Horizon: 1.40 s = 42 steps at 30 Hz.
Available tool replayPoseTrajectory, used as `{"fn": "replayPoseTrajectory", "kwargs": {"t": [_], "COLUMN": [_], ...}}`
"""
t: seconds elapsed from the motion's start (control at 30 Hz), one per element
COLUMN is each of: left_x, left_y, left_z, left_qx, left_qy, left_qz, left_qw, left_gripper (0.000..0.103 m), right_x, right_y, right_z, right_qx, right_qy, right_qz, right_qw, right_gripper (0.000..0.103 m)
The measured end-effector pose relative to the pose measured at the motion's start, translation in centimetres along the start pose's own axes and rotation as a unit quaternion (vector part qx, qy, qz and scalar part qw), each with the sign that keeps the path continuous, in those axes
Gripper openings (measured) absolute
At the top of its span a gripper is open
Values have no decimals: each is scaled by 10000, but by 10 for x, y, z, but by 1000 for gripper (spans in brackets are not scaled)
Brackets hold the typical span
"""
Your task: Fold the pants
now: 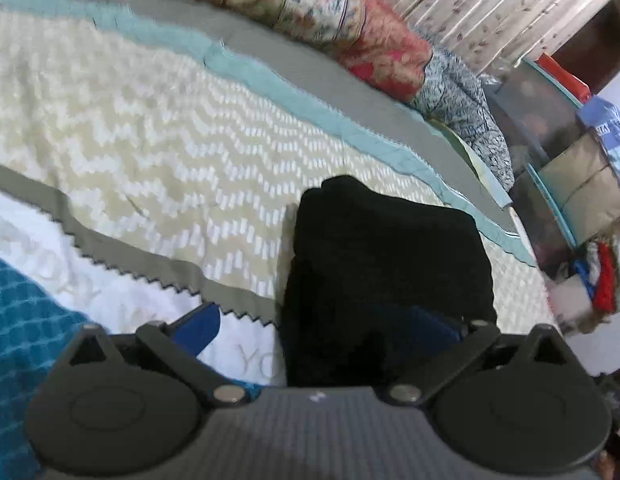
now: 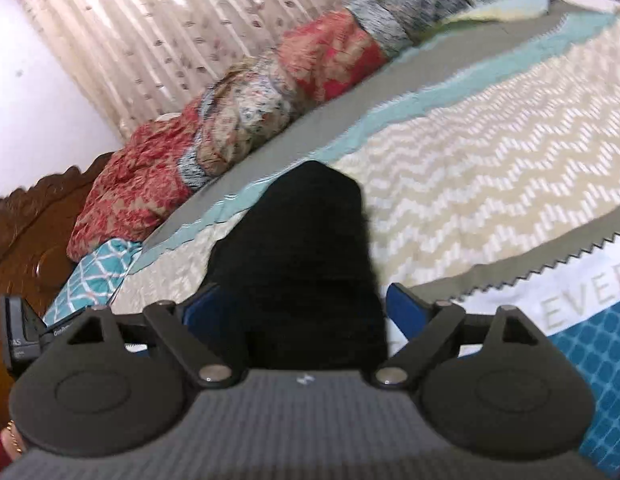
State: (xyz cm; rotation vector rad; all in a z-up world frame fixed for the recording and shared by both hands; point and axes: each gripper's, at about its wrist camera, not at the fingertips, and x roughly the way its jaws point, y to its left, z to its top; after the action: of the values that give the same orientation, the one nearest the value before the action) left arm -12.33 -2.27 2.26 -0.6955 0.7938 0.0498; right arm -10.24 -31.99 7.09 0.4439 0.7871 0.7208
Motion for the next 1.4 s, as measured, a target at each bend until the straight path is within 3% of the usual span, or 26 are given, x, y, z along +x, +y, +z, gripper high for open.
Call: {"fn": "replayPoseTrajectory", "kwargs": {"t": [0.2, 0.27, 0.3, 0.33, 0.37, 0.4, 0.47, 0.5, 0.53, 0.6, 0.77, 0.9, 0.97, 1.07, 1.1, 1.13, 1.17, 1.2, 1.23, 1.37, 1.4], "left_x": [47, 56, 58, 57, 55, 53, 48, 43, 38, 28, 31, 71, 105, 162, 180, 185, 185, 185, 183, 143, 125], "left_y": [-2, -1, -1, -1, -1, 2, 6, 2, -6, -26, -51, -65, -65, -53, -47, -43, -40, -42, -43, -46, -46], "left_z": [0, -8, -12, -13, -12, -8, 7, 16, 27, 52, 128, 176, 183, 182, 177, 171, 166, 164, 164, 165, 158], "left_qx": [-58, -55, 37, 144, 209, 87, -306, -251, -85, 292, 640, 1001, 1028, 1003, 980, 1018, 1062, 1069, 1049, 1032, 1041], "left_qy": [625, 633, 536, 475, 456, 519, 590, 519, 356, -109, -889, -1237, -1151, -662, -519, -613, -744, -783, -762, -824, -928], "left_qz": [-546, -692, -687, -699, -701, -794, -1054, -1114, -1155, -1096, -1341, -844, -427, 275, 536, 589, 579, 601, 602, 581, 553], "left_qw": [9965, 9956, 9962, 9963, 9963, 9955, 9922, 9921, 9926, 9935, 9849, 9837, 9871, 9924, 9924, 9912, 9899, 9894, 9897, 9895, 9887], "left_gripper": [103, 102, 97, 88, 66, 49, 40, 36, 36, 36, 36, 36, 36, 36, 42, 47, 49, 50, 49, 51, 56], "right_x": [40, 58, 66, 67, 69, 69, 65, 62, 59, 61, 78, 122, 149, 198, 213, 229, 233, 233, 232, 210, 198], "right_y": [-25, -31, -34, -32, -25, -20, -6, 0, 5, 16, 58, 69, 55, 27, 18, 11, 4, -1, -6, 3, 4], "right_z": [8, 3, -2, -3, -3, -1, 9, 15, 23, 42, 111, 149, 151, 136, 129, 121, 115, 112, 112, 117, 116], "right_qx": [653, 960, 1117, 1079, 964, 1008, 832, 704, 615, 608, -18, -446, -380, -111, -69, -5, 114, 326, 493, 428, 446], "right_qy": [389, 615, 637, 598, 642, 716, 738, 713, 635, 406, -443, -878, -811, -368, -138, 84, 69, -29, 2, -74, -150], "right_qz": [365, 514, 630, 678, 762, 811, 715, 730, 857, 1236, 1583, 1283, 981, 397, 149, -93, -69, 6, -71, -263, -196], "right_qw": [9964, 9921, 9897, 9900, 9904, 9890, 9912, 9923, 9924, 9896, 9864, 9868, 9911, 9985, 9998, 9999, 9999, 9995, 9988, 9987, 9987], "right_gripper": [92, 93, 94, 85, 78, 71, 60, 48, 37, 31, 31, 31, 32, 32, 32, 37, 41, 56, 62, 64, 64]}}
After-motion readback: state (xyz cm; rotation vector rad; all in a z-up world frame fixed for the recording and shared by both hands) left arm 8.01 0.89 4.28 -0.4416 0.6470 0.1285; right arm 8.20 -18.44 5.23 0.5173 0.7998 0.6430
